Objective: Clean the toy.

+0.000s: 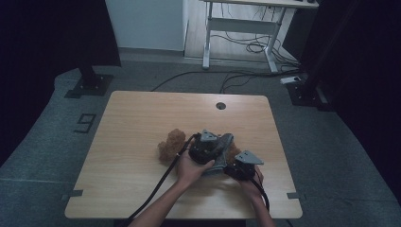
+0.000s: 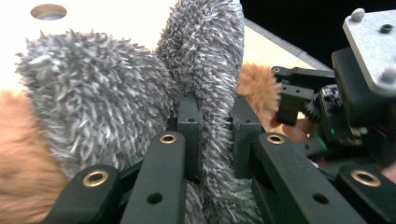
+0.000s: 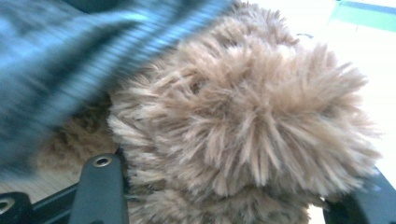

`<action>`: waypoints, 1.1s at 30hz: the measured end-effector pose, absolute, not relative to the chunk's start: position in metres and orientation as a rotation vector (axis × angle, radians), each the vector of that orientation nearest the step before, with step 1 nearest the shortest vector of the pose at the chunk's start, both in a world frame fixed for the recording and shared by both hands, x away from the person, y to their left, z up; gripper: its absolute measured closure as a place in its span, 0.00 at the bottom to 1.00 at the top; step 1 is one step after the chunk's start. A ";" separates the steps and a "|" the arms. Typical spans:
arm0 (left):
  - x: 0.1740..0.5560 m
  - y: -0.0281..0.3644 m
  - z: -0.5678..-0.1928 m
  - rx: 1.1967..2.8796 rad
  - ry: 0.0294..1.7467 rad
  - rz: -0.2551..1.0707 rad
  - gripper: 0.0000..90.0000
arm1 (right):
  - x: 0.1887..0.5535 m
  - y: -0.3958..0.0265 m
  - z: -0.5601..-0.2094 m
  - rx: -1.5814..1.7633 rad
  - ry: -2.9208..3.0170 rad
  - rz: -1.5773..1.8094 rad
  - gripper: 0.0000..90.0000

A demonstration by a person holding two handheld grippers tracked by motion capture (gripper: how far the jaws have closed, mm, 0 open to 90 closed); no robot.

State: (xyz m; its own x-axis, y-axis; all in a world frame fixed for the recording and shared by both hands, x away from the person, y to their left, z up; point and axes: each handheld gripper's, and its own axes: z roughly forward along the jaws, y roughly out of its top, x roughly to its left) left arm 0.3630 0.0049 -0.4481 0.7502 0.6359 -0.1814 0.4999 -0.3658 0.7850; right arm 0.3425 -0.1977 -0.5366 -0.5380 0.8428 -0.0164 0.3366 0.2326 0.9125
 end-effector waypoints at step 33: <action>0.365 0.194 -0.462 1.830 1.212 0.262 0.84 | 0.342 -0.198 -0.537 1.069 1.992 1.296 0.42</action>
State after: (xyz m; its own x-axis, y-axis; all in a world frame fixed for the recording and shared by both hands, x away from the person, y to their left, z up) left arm 0.3652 0.1945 -0.4619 0.4972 0.8202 -0.2829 0.6298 -0.1169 0.7679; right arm 0.3420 -0.1983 -0.5373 -0.5470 0.8370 -0.0110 0.3291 0.2271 0.9166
